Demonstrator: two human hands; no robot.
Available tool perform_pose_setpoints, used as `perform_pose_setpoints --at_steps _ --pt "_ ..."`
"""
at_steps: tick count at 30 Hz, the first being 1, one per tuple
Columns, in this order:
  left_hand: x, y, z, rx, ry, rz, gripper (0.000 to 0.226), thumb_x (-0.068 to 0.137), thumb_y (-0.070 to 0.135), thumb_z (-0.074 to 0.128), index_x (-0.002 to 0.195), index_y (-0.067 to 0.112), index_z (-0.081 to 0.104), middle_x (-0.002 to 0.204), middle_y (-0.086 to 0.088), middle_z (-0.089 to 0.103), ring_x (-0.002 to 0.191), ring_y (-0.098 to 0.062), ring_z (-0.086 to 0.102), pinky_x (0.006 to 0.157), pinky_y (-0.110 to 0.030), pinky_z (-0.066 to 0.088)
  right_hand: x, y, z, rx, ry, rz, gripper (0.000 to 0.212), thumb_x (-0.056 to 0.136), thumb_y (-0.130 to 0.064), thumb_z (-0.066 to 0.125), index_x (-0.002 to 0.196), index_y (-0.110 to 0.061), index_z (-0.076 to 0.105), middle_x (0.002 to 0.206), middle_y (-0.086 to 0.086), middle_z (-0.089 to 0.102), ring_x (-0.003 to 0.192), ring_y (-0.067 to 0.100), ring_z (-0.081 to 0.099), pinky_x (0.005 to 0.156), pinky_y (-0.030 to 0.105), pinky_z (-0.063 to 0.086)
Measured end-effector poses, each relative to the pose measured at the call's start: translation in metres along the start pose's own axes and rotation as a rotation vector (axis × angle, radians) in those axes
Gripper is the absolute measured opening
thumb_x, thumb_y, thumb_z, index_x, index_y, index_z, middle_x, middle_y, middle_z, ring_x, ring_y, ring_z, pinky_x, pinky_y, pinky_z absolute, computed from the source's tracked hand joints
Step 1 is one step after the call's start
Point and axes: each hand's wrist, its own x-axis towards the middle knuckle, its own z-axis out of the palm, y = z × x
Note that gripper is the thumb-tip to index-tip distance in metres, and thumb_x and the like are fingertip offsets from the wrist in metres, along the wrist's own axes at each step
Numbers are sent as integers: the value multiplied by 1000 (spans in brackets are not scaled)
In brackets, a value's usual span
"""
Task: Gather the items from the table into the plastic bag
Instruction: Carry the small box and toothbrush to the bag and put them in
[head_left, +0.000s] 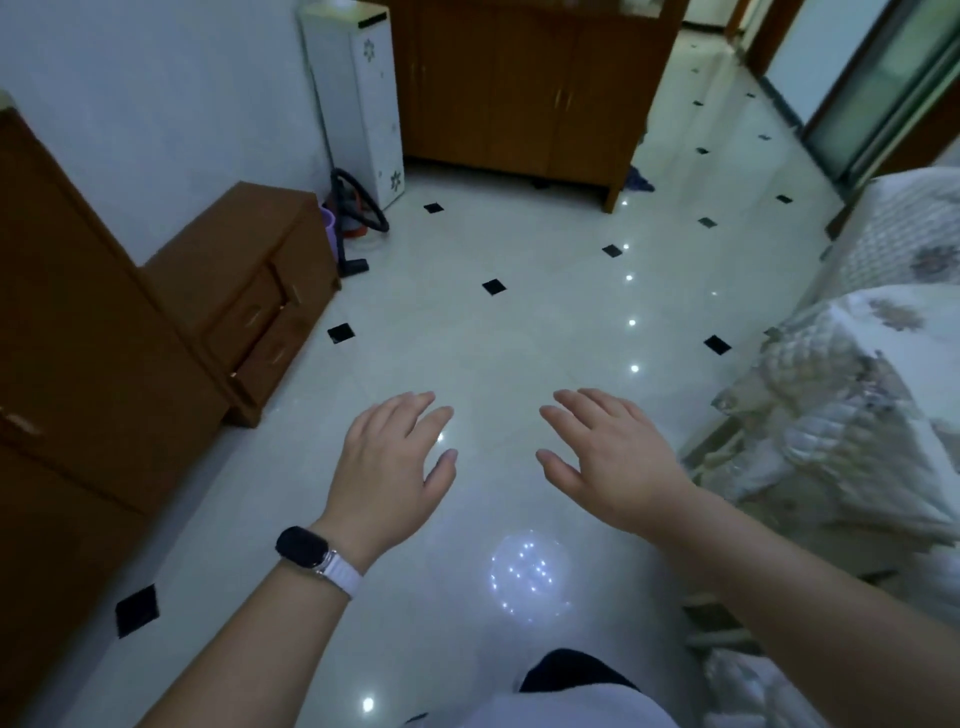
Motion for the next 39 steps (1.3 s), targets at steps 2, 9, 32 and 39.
perform_pose_setpoints --at_steps 2,9,32,39 --pt "30 -5 16 -23 -26 49 42 87 37 53 119 15 67 126 -6 63 116 -29 57 99 -43 43 13 20 8 -13 -17 55 50 87 -49 45 116 -14 65 122 5 64 111 29 59 93 40 46" --pt "148 -5 77 -8 -152 162 42 87 38 53 121 17 65 128 -6 61 119 -28 56 101 -48 43 70 94 60 19 -47 177 50 87 -51 46 117 -16 64 125 5 63 114 29 57 93 39 45" --pt "542 88 246 -141 -173 599 41 85 35 55 118 14 67 126 -7 63 116 -28 58 98 -41 41 206 398 86 -71 -86 618 52 89 -53 40 121 -17 63 127 5 62 116 29 57 96 40 44" --pt "669 105 323 -226 -226 755 42 88 35 52 122 14 65 129 -8 61 119 -29 56 102 -43 40 267 483 101 -147 -124 812 53 90 -54 40 122 -18 61 129 6 61 118 29 57 94 43 47"
